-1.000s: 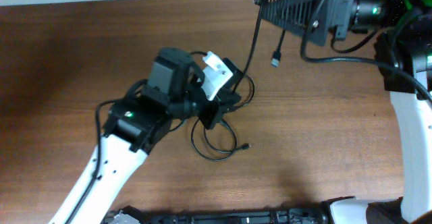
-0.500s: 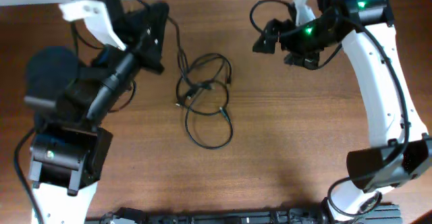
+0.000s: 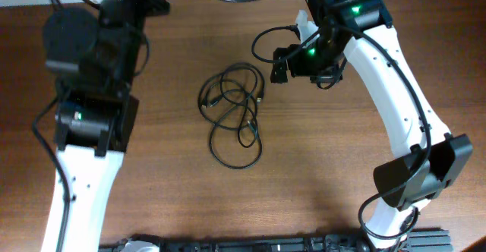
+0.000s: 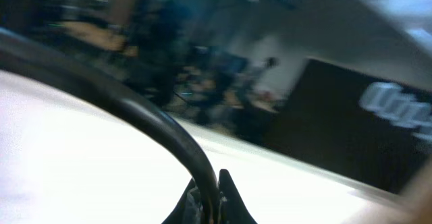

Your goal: Untangle cables

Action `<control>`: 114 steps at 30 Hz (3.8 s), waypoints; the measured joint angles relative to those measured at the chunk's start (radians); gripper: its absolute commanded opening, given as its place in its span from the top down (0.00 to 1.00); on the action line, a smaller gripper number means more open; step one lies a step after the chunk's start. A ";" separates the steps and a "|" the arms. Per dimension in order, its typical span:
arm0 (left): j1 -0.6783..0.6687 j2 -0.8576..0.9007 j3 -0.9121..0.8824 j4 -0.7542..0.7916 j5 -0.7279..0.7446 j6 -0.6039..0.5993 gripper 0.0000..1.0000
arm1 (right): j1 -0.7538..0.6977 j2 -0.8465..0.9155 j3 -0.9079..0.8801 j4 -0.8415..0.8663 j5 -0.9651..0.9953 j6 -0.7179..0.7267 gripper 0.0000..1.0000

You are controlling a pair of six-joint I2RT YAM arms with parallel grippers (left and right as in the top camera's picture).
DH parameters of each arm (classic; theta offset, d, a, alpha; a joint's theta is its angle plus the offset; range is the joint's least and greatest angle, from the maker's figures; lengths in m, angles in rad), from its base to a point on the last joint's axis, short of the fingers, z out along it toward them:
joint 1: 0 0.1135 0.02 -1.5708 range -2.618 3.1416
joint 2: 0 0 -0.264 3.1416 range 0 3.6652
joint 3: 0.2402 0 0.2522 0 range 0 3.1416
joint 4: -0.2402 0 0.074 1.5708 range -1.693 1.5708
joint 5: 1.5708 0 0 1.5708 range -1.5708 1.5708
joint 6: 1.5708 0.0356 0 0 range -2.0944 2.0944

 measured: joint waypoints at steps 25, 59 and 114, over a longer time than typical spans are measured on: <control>0.461 0.602 0.000 -0.074 -0.179 0.423 0.32 | 0.036 -0.050 -0.859 0.580 0.031 0.103 0.02; 0.675 0.916 0.000 -0.044 -0.098 0.440 0.48 | 0.036 -0.078 -0.898 0.630 0.032 0.113 0.02; 0.676 0.920 0.010 0.028 0.134 0.597 0.84 | 0.036 -0.082 -0.904 0.647 0.034 0.134 0.02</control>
